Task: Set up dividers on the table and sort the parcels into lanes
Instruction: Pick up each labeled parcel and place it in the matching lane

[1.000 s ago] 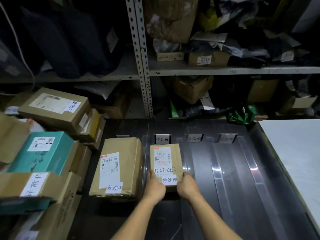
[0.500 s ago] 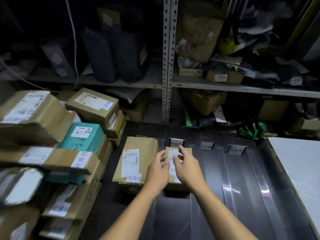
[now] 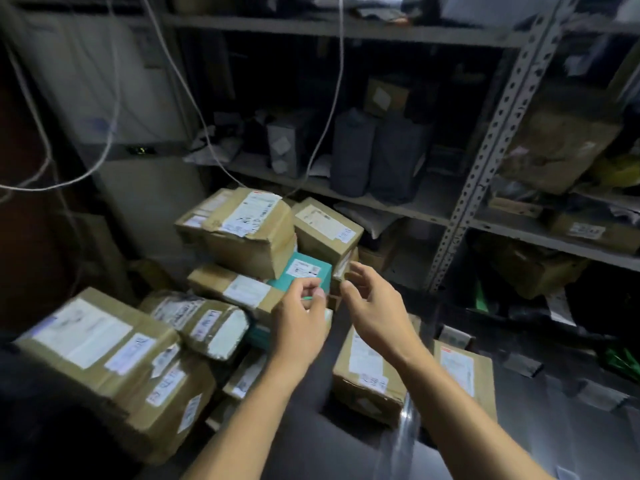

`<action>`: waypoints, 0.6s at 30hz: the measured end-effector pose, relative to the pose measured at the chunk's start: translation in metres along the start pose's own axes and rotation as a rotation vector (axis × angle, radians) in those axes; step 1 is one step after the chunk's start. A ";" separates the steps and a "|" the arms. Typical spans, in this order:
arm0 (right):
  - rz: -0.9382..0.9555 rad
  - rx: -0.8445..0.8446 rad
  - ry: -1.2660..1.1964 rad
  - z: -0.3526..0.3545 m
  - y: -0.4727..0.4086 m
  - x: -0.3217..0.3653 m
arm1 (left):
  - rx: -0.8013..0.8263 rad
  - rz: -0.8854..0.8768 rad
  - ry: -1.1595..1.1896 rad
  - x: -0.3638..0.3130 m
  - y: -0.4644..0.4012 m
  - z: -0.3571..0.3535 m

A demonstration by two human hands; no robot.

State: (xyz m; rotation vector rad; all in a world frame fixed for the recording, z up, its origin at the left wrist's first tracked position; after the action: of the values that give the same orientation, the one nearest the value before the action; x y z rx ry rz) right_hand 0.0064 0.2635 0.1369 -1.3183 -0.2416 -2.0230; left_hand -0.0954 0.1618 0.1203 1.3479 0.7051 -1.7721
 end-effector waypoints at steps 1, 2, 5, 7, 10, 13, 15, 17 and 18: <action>0.002 0.014 -0.017 -0.012 -0.009 0.007 | -0.050 0.003 0.006 0.000 -0.010 0.018; 0.003 0.027 -0.026 -0.024 -0.019 0.014 | -0.101 0.004 0.004 -0.001 -0.020 0.035; 0.006 0.054 -0.050 -0.055 -0.052 0.031 | -0.201 0.042 0.023 -0.001 -0.056 0.082; -0.003 0.041 -0.086 -0.071 -0.076 0.037 | -0.233 0.094 0.068 0.001 -0.083 0.106; -0.065 0.035 -0.101 -0.092 -0.109 0.036 | -0.277 0.158 0.080 0.005 -0.125 0.131; -0.154 0.019 -0.078 -0.109 -0.132 0.027 | -0.269 0.213 0.040 0.010 -0.166 0.145; -0.199 0.014 -0.073 -0.119 -0.141 0.021 | -0.224 0.255 0.064 0.016 -0.189 0.146; -0.236 0.026 -0.054 -0.130 -0.145 0.015 | -0.174 0.279 0.075 0.023 -0.204 0.142; -0.256 0.032 -0.055 -0.134 -0.146 0.012 | -0.149 0.281 0.053 0.026 -0.209 0.138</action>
State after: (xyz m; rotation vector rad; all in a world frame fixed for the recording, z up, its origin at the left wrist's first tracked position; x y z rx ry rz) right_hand -0.1881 0.2982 0.1158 -1.3826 -0.4879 -2.1841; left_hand -0.3471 0.1565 0.1284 1.3259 0.6284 -1.4392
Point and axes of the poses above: each hand's wrist, its own y-axis away from the middle knuckle, its own z-axis out of the back of the hand, x = y × z, the point moved 6 cm from there along -y, towards the middle knuckle, and after that the axes turned 8 degrees about z, right-handed, at the moved point
